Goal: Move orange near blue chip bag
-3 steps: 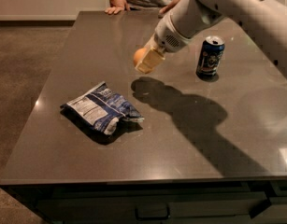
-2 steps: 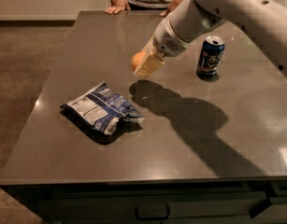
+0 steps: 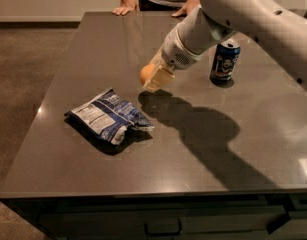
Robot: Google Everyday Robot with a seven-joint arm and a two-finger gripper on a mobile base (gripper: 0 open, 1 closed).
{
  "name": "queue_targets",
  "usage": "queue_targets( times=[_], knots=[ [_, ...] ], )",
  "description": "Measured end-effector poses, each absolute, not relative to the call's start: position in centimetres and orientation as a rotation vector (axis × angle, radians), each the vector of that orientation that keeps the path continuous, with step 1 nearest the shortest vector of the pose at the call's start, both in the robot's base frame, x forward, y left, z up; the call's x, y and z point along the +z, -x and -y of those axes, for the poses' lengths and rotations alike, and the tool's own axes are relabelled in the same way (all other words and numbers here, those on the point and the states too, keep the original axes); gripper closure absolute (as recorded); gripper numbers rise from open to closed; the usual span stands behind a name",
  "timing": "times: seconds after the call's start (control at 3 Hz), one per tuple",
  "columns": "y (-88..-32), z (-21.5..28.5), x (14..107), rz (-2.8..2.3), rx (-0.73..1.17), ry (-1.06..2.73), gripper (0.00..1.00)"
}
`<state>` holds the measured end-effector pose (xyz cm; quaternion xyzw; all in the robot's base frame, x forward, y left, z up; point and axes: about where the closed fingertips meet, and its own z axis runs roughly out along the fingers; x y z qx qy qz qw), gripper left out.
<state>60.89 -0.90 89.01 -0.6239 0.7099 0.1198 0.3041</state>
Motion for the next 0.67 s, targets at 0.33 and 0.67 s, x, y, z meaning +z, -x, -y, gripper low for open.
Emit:
queue_targets(
  times=[0.33,0.67],
  knots=[
    [-60.71,0.90,88.45,-1.880,0.313,1.669,0.37],
    [-60.37,0.71,87.65,-1.882,0.325,1.691,0.13]
  ],
)
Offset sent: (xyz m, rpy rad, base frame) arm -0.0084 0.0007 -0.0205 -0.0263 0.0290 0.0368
